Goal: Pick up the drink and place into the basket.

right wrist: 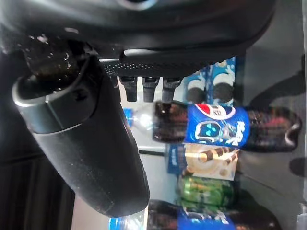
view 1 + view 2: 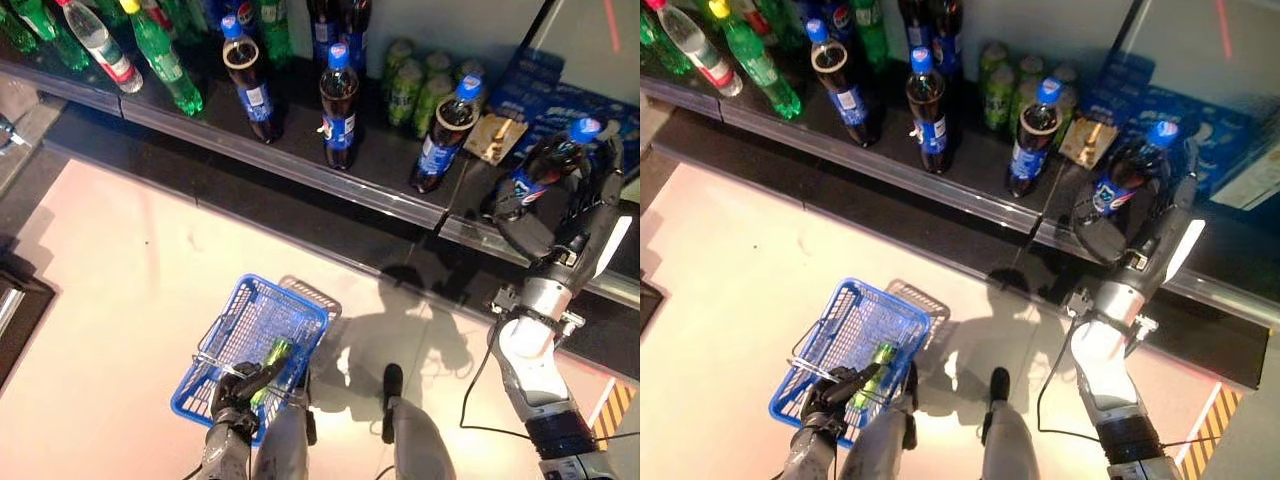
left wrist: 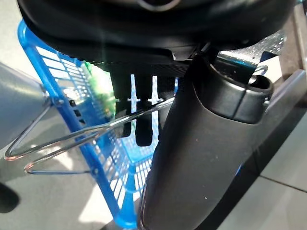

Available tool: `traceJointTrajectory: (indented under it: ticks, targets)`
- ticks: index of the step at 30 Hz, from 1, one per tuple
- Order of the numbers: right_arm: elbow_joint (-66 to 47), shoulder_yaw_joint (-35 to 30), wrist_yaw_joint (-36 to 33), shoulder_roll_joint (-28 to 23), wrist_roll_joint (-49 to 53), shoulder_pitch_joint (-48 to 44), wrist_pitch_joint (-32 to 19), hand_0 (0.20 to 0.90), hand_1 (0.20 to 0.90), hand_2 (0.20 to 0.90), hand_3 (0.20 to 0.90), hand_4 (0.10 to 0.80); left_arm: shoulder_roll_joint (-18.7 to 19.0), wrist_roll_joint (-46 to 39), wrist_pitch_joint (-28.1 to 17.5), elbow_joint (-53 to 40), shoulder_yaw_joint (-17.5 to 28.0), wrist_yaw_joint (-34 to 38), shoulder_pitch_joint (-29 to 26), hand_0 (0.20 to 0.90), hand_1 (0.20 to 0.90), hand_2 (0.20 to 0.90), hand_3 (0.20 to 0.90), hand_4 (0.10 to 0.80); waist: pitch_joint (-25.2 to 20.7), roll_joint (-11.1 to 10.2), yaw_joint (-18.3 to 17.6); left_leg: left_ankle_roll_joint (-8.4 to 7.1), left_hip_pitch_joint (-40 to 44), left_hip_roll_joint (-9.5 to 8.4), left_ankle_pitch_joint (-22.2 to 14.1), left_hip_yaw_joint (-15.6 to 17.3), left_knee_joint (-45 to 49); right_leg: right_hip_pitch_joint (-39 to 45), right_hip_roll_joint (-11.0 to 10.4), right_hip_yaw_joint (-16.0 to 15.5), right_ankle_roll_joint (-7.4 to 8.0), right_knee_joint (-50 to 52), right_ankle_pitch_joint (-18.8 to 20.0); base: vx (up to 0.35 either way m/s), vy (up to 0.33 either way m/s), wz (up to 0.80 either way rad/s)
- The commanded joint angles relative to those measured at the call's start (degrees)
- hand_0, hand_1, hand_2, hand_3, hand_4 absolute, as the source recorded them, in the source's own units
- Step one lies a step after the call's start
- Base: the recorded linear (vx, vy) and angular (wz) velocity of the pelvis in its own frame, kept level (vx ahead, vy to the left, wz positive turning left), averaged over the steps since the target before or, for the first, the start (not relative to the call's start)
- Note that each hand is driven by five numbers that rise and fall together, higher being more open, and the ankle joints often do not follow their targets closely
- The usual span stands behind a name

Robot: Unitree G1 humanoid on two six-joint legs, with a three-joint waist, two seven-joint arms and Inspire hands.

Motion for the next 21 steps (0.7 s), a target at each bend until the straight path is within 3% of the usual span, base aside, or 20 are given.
traceJointTrajectory:
  ticks: [1,9,21]
  targets:
    - [-3.81,-5.08,-2.86,-1.72,-3.05,-5.74,-6.78,0.900,0.900,0.900,0.900,0.800,3.77,-1.00,-4.62,0.39,-2.08,-0.52,4.30,0.300,0.300,0.300,0.200,0.100,-0.95,-3.27,0.22,-0.68,-3.32,-0.43,-10.69,-0.12,14.09,-1.89,-1.81,-0.89,-1.03,0.93,-0.03,0.013,0.057,0.07]
    - [-2.18,-4.55,4.48,-1.94,3.77,-9.30,-6.04,0.900,0.900,0.900,0.900,0.800,4.52,-2.61,-4.16,-0.98,-3.08,-0.21,3.52,0.300,0.300,0.300,0.200,0.100,1.88,-2.28,0.18,-0.47,-6.47,-0.96,-11.67,0.18,18.21,-4.25,-2.20,0.28,-1.61,2.89,-0.19,0.015,0.031,0.02]
    - [5.88,-6.47,2.45,-4.05,11.17,-17.67,-4.97,0.900,0.900,0.900,0.900,0.800,5.51,-3.47,-3.63,-3.69,-5.39,0.41,2.25,0.300,0.300,0.300,0.200,0.100,4.98,-0.05,1.23,-0.30,-10.47,-1.05,-11.81,-0.09,23.13,-6.91,-1.98,0.36,-2.78,6.94,-1.50,0.000,-0.002,-0.01]
